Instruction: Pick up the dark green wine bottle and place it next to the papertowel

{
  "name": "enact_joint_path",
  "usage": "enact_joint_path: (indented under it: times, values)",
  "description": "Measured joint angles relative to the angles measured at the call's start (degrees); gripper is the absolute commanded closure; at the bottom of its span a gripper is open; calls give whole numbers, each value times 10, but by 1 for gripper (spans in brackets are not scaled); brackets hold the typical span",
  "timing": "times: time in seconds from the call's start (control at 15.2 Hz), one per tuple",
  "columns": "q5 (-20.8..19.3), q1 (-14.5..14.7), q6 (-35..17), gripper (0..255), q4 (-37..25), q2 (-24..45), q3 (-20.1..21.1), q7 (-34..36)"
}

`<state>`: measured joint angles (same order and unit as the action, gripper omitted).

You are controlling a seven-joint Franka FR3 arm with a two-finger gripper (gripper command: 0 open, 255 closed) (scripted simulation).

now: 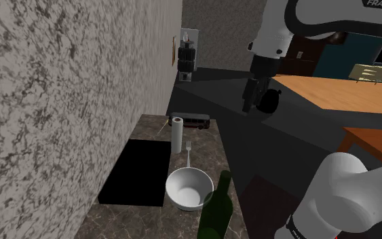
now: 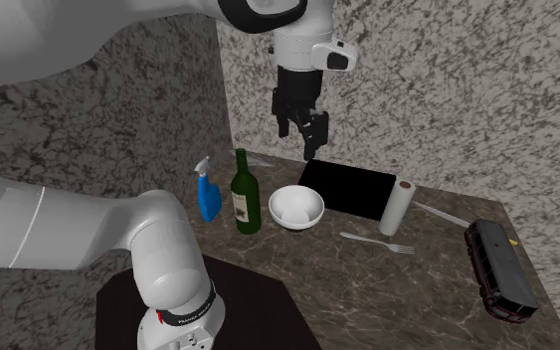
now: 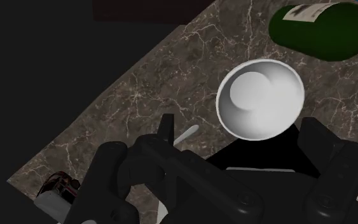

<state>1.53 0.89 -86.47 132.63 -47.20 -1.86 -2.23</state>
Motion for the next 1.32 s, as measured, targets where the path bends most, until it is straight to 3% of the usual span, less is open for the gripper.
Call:
enact_joint_path:
  times: [0.4,0.86,1.32]
  values:
    - [35,11,-25,0,60,-48,47,55]
    - [112,41,-78,0,143,-104,145,157]
    - [194,73,-145,0,185,-110,254,255]
